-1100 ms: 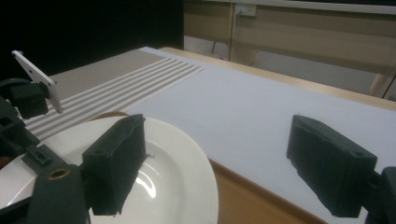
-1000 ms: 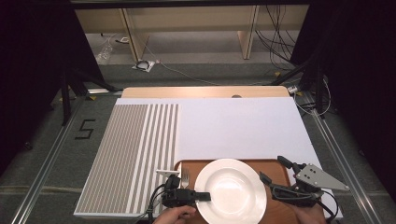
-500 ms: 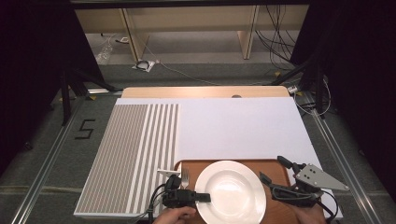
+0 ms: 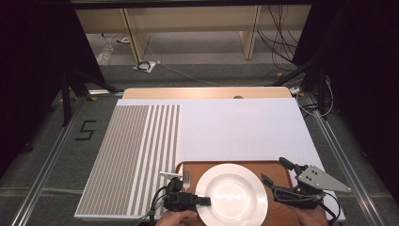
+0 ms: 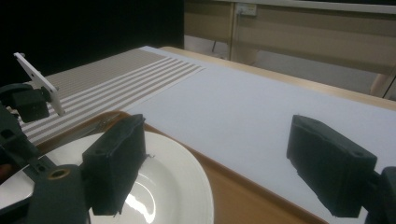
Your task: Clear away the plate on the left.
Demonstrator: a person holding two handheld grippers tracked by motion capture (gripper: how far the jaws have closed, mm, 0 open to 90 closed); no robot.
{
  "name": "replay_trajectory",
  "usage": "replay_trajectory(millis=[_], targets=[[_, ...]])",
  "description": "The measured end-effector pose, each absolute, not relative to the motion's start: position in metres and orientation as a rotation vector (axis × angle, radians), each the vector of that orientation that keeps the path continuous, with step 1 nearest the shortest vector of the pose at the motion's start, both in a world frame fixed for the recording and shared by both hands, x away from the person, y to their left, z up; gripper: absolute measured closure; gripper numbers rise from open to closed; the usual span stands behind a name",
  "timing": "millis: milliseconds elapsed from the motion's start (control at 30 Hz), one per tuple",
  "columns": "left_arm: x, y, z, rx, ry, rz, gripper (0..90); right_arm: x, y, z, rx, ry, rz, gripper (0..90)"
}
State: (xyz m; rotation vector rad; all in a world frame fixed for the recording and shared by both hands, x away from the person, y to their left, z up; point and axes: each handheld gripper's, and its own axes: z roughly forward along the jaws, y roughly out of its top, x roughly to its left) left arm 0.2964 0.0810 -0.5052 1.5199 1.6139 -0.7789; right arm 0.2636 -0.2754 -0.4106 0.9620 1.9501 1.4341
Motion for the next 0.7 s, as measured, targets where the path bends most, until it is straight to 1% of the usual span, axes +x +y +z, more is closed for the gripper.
replay_trajectory(millis=[67,133,233,300,400,533,700], targets=[[0.296,0.081,-0.506,1.508,1.616,-0.783,77.4,0.263,-0.276,-0.410,0.967,1.951,1.434,20.4],[0.296,0.081,-0.504,1.520,1.603,-0.780,74.8,0.263,-0.276,-0.410,0.969,1.951,1.435,20.4],[0.296,0.079,-0.502,1.528,1.590,-0.784,67.7,0.263,-0.276,-0.410,0.971,1.951,1.437,20.4],[0.296,0.079,-0.500,1.545,1.576,-0.784,61.3,0.263,-0.276,-0.410,0.969,1.953,1.435,20.4],[0.296,0.078,-0.495,1.578,1.557,-0.752,53.7,0.263,-0.276,-0.410,0.971,1.950,1.438,20.4],[0.297,0.079,-0.491,1.624,1.531,-0.699,51.0,0.263,-0.276,-0.410,0.965,1.948,1.444,20.4],[0.299,0.081,-0.484,1.670,1.509,-0.646,44.3,0.263,-0.276,-0.410,0.966,1.948,1.445,20.4]])
